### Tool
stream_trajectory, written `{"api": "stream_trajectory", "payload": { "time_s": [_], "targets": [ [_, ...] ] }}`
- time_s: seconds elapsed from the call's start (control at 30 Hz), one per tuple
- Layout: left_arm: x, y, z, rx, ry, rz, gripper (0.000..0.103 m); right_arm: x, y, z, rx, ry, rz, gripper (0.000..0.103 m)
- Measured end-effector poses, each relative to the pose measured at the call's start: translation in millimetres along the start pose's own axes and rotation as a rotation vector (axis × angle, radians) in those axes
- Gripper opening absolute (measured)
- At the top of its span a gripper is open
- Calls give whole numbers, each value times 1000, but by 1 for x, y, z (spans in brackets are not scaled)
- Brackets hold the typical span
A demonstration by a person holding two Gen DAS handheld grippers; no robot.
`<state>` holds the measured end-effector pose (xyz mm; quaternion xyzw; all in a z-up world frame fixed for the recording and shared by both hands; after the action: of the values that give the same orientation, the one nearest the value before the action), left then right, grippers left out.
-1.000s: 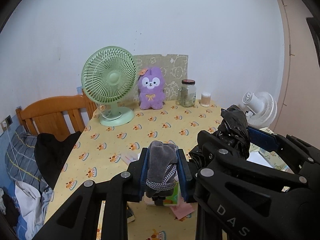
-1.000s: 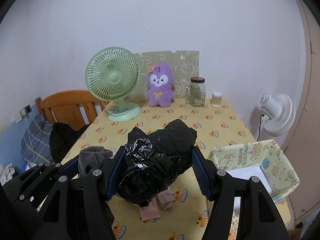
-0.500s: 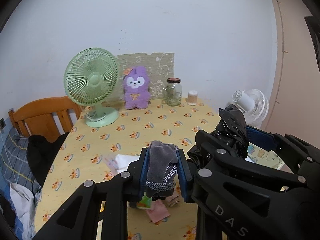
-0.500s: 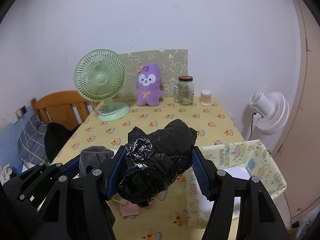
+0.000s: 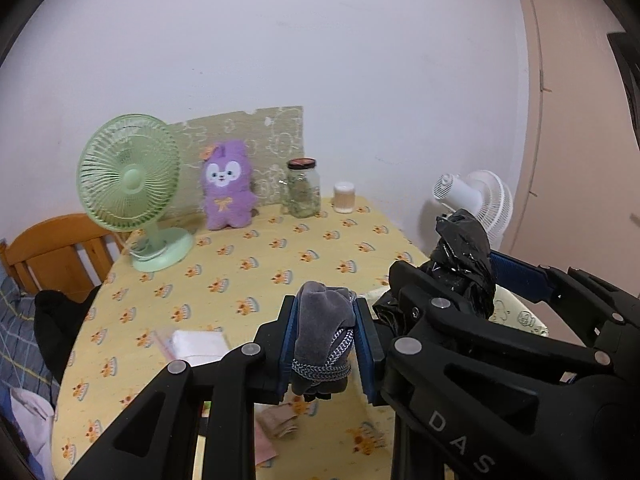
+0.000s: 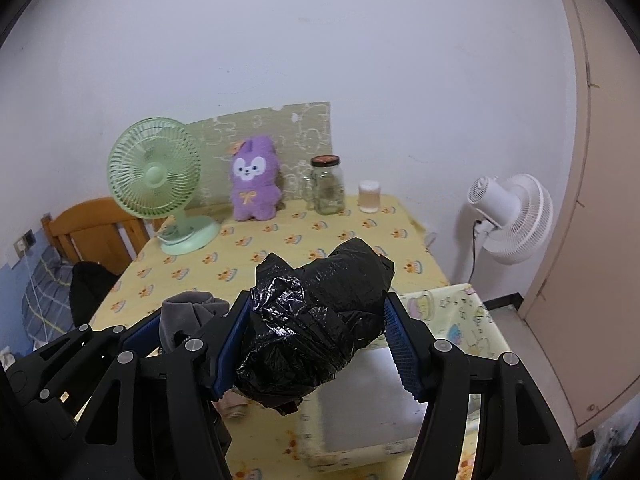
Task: Organize soft objects
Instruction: 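Carry the black bundle and grey sock with both tools over the patterned box, then lower both items into the box and open both tools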
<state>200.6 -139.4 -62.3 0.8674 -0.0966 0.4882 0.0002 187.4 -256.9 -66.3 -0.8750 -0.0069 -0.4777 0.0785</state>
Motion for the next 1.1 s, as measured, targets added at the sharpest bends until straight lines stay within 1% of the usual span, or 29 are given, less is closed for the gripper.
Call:
{"api": "stream_trajectory", "payload": {
  "time_s": [0.2, 0.4, 0.7, 0.8, 0.9, 0.93, 0.97, 1.0, 1.03, 1.07, 1.1],
  "targets": [
    [4, 28, 5, -35, -5, 11, 26, -1, 30, 1, -33, -15, 24, 67],
    [8, 50, 13, -68, -5, 32, 26, 2, 55, -1, -83, -2, 34, 67],
    [1, 83, 36, -130, -47, 69, 27, -8, 89, 10, -134, -24, 66, 67],
    [-4, 91, 47, -153, -67, 81, 29, -15, 102, 16, -159, -49, 67, 67],
    [-8, 95, 55, -157, -79, 88, 34, -20, 110, 23, -179, -59, 75, 67],
    [-9, 95, 57, -153, -81, 90, 41, -22, 112, 25, -181, -63, 76, 67],
    [-10, 95, 60, -147, -85, 91, 58, -23, 114, 28, -182, -65, 80, 67],
    [-11, 95, 62, -145, -91, 93, 69, -25, 115, 30, -182, -67, 86, 67],
    [-13, 95, 65, -140, -102, 95, 84, -27, 117, 33, -181, -70, 95, 68],
    [-14, 95, 66, -142, -108, 98, 86, -29, 119, 35, -175, -76, 109, 68],
    [-15, 96, 67, -152, -109, 102, 86, -31, 120, 38, -170, -83, 122, 70]
  ]
}}
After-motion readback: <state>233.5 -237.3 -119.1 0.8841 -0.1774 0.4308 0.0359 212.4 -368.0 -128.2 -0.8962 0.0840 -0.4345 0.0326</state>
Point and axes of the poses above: each gripper's, at about its wrist camera, not at the fingertips, and z roughly the way its jaws point, y to its right, x to its top, the point moved 8 cm from there along z, roughly the way its jaws point, and after that the axes turned 9 degrees about x, right-handed, at the moved point
